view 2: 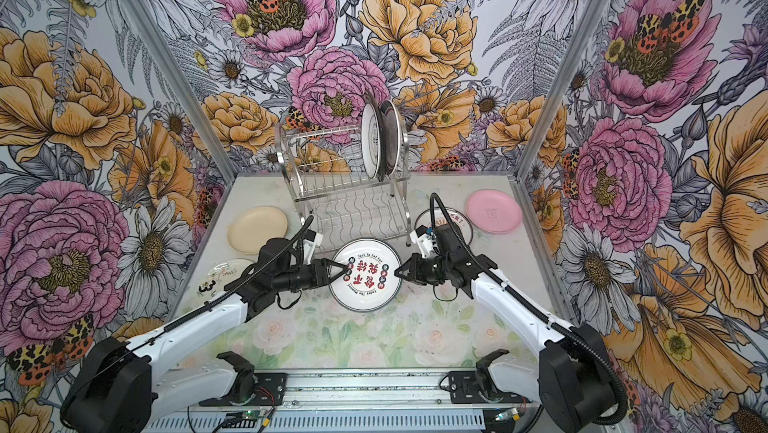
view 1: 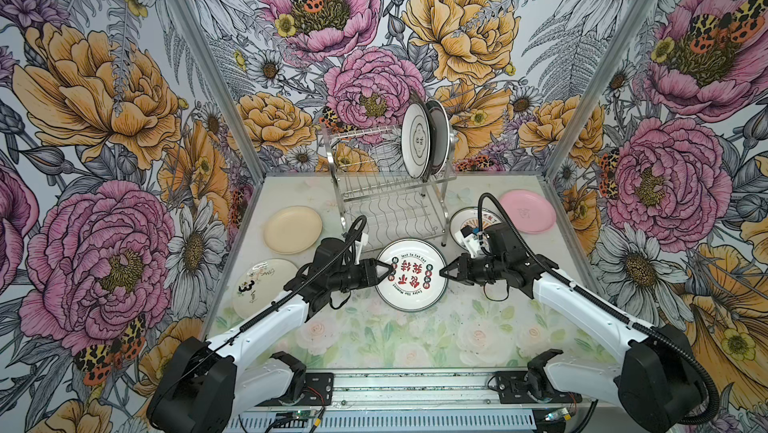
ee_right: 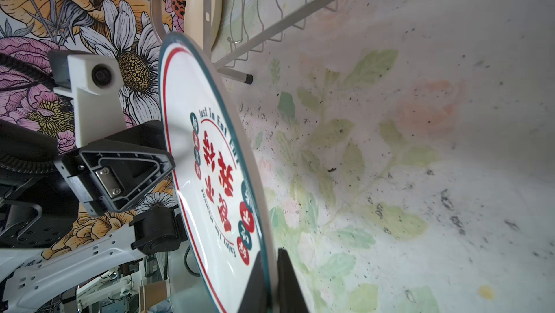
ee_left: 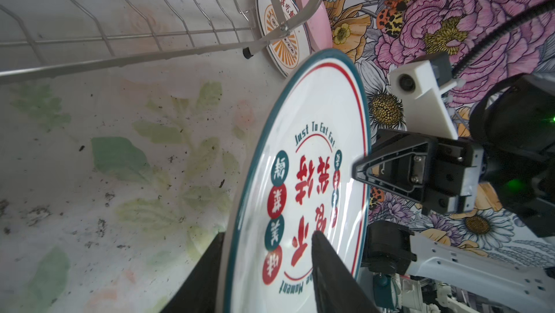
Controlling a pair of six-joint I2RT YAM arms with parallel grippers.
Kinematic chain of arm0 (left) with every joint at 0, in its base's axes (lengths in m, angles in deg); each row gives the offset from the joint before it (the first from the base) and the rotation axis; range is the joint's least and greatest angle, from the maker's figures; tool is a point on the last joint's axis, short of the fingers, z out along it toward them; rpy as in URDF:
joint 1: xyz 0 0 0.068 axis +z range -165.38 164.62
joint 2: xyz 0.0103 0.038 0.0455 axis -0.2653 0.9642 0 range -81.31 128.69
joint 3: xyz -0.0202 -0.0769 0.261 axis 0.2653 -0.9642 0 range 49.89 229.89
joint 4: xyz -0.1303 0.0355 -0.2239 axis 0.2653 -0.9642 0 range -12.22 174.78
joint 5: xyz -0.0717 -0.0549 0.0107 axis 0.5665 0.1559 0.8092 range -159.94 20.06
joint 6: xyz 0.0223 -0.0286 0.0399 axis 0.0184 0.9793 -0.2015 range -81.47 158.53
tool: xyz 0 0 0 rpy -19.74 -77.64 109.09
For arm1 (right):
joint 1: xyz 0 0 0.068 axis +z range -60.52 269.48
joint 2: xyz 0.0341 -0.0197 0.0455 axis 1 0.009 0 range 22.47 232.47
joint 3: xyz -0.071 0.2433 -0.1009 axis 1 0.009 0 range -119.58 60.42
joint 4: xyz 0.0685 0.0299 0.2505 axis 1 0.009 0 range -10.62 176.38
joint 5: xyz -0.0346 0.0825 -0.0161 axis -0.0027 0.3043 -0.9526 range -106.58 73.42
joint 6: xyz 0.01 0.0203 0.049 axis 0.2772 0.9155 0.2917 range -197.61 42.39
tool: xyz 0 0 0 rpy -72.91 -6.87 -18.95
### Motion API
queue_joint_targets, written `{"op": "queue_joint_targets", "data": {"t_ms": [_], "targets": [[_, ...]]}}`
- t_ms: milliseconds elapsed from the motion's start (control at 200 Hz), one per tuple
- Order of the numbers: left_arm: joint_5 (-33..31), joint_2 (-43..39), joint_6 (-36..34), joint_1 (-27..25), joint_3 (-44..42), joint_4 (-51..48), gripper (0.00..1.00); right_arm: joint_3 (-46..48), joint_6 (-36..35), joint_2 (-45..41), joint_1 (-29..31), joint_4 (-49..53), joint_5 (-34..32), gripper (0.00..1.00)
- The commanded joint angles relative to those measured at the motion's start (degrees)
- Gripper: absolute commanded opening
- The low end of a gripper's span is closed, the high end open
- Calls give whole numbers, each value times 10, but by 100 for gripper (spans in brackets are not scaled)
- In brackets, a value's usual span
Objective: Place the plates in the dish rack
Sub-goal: 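Grip opposite edges of the red-text plate with both grippers and tilt it upright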
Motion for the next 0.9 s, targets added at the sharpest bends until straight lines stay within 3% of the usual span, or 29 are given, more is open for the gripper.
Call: {"op": "queue_joint_targets", "data": {"t_ms": [0,220,290,540,896], "targets": [[25,2,10,3,-5,43,32,-28,3,2,-5,-21,29,0],[40,3,22,5,-5,58,0,-32,-4,2,-7,-31,48,0],[48,4,29,5,-6,70,0,-36,-7,2,-9,-35,60,3],[96,19,69,7,-7,139,0,-47,0,7,-13,-74,103,29],[128,49,81,-3,15,166,0,-70,0,33,-13,-98,140,31]]}}
